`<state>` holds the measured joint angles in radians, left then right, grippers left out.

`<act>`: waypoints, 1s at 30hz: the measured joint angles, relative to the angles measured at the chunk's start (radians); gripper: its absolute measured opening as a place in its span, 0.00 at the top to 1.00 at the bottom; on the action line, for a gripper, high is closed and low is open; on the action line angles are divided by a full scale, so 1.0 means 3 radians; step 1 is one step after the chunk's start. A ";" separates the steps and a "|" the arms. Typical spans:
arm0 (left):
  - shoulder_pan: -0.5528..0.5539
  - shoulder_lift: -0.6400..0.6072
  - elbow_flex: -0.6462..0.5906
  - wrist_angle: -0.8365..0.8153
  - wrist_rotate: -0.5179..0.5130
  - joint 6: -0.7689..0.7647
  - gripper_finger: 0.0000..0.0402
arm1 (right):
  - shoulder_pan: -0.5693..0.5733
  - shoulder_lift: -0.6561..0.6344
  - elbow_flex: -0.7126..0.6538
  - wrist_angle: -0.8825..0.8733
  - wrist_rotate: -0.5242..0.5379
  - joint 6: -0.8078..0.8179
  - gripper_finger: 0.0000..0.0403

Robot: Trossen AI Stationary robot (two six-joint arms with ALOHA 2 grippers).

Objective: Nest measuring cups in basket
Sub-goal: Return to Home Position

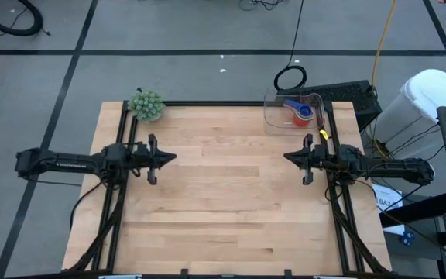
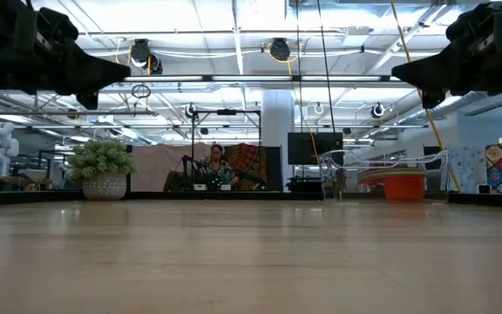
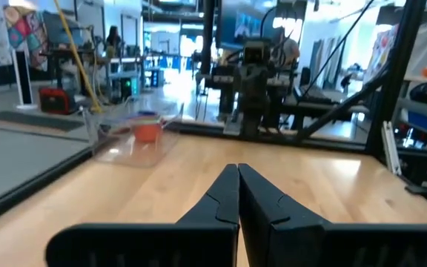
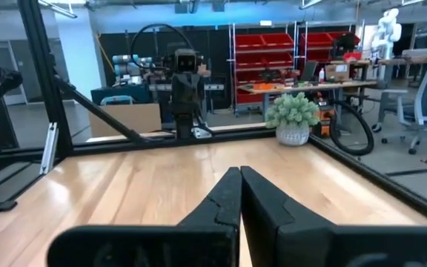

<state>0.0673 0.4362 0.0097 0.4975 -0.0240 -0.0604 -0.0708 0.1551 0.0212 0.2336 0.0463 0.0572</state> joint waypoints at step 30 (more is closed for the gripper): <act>-0.0151 -0.1396 0.0006 -0.1561 -0.0279 -0.0239 1.00 | -0.0007 0.0001 -0.0004 -0.0196 -0.0256 -0.0056 1.00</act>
<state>0.0220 0.0175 0.0116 0.0292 -0.1078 -0.1320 -0.0728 0.1555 0.0200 0.1749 -0.0303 0.0404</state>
